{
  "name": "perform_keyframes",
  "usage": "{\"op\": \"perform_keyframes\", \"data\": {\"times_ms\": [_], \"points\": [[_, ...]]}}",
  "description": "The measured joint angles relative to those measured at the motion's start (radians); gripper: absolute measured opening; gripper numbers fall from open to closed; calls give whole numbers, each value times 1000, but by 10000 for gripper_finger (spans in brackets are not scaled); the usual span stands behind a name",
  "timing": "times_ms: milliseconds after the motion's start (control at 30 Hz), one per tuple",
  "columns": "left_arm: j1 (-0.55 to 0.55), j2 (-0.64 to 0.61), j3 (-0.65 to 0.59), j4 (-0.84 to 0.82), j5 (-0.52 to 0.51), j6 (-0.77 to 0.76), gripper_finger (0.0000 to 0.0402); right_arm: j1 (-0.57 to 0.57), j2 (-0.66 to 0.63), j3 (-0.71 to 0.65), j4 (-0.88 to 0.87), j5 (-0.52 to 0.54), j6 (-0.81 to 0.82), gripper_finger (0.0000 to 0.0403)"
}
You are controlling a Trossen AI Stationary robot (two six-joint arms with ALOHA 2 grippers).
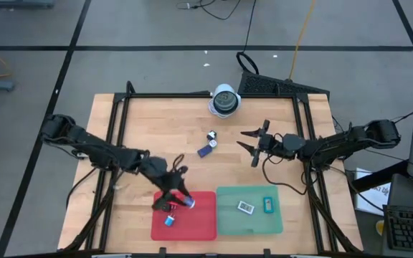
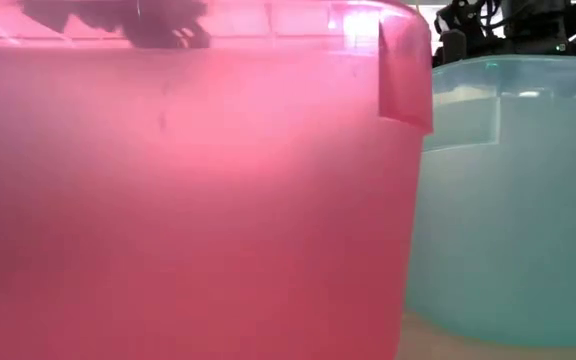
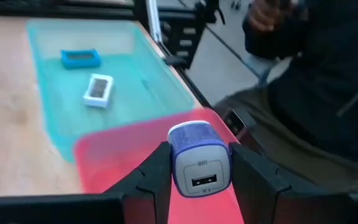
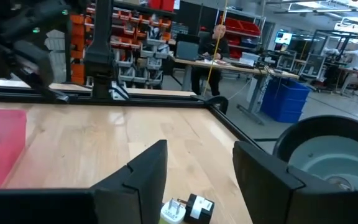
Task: Pick & Place Office items
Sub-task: Put the purple charger adapter into the red bin
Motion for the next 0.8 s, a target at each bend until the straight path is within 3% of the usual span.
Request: {"op": "perform_keyframes", "data": {"times_ms": [200,400,600,800], "points": [[-92,32,0,-10,-52,-51,133,0,0,0,0,1,0,171],[-185,62,0,-140,-266,2,133,0,0,0,2,2,-2,171],[-224,124,-13,-155,-361,18,133,0,0,0,2,2,-1,171],[-225,133,-156,120,-328,-14,133,0,0,0,1,2,-1,167]]}}
